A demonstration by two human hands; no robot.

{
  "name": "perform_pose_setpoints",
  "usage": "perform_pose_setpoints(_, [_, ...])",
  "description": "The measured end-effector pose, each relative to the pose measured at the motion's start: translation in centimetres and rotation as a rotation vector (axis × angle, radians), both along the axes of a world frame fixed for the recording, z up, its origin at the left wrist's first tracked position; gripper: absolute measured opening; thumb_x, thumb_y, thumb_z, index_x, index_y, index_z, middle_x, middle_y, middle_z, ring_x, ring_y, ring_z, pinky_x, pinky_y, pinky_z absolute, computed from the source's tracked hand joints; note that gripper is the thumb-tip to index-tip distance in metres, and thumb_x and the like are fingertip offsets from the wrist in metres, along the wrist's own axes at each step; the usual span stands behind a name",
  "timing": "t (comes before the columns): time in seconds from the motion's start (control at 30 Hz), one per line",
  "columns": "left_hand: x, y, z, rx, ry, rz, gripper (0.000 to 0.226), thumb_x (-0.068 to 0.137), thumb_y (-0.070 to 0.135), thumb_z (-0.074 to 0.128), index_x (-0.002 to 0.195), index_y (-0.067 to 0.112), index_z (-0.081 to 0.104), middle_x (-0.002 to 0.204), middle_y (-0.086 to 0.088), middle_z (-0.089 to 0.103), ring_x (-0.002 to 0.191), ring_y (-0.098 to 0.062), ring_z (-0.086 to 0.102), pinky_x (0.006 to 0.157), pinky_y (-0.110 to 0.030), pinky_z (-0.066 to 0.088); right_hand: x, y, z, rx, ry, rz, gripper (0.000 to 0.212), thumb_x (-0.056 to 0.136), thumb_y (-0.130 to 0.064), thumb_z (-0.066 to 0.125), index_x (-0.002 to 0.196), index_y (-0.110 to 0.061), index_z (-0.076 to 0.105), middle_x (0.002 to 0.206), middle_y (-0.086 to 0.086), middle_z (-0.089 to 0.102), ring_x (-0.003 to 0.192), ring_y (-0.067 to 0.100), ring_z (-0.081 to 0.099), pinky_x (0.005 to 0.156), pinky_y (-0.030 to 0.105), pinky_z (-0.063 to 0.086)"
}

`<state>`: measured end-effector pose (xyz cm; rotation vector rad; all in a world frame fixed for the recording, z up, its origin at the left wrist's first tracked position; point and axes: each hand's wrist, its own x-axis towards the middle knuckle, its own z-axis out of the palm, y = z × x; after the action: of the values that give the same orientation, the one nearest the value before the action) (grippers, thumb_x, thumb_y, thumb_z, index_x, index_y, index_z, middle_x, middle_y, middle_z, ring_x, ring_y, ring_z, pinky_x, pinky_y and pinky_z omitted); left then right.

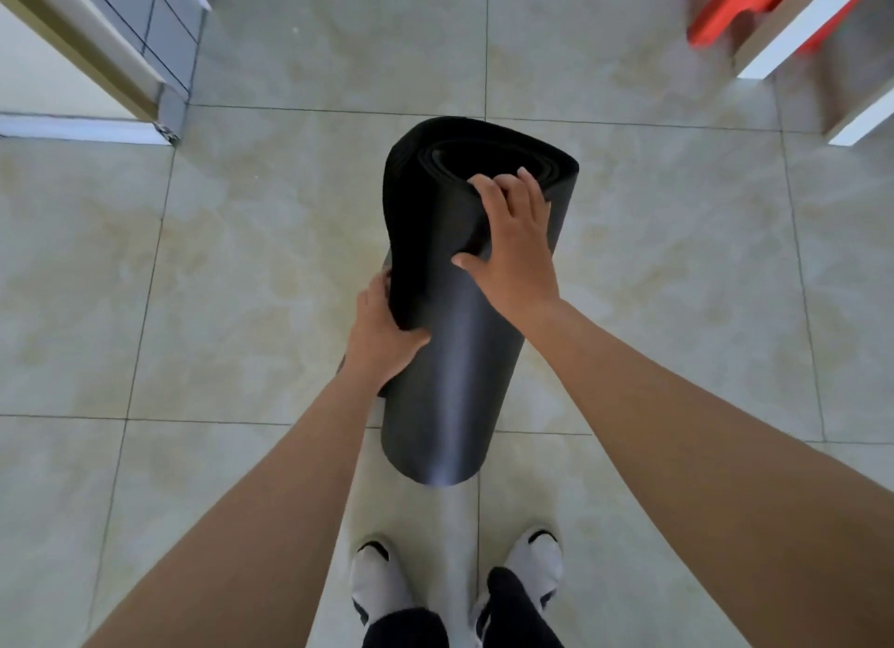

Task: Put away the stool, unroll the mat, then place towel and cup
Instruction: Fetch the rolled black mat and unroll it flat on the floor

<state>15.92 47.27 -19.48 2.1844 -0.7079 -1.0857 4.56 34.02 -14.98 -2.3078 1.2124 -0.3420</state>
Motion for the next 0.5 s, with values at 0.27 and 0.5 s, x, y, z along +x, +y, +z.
perform_pose_setpoints(0.27, [2.6, 1.7, -16.9, 0.178, -0.200, -0.195, 0.075, 0.080, 0.008, 0.057, 0.145, 0.032, 0.029, 0.136, -0.009, 0.050, 0.117, -0.032, 0.056, 0.092, -0.045, 0.049, 0.5, -2.1, -15.2, 0.160, 0.027, 0.004, 0.087, 0.081, -0.024, 0.074, 0.149, -0.032, 0.020, 0.162, -0.003, 0.002, 0.150, 0.026, 0.000, 0.115, 0.044, 0.024])
perform_pose_setpoints(0.5, [4.7, 3.7, -29.1, 0.262, -0.417, -0.179, 0.070, 0.089, 0.008, 0.049, 0.152, 0.018, 0.018, 0.129, -0.022, 0.057, 0.111, -0.041, 0.058, 0.087, -0.043, 0.047, -1.7, 6.0, -31.5, 0.400, 0.343, -0.137, 0.102, 0.075, -0.069, 0.060, 0.146, -0.049, -0.010, 0.157, 0.000, -0.031, 0.144, 0.042, -0.019, 0.108, 0.072, 0.012])
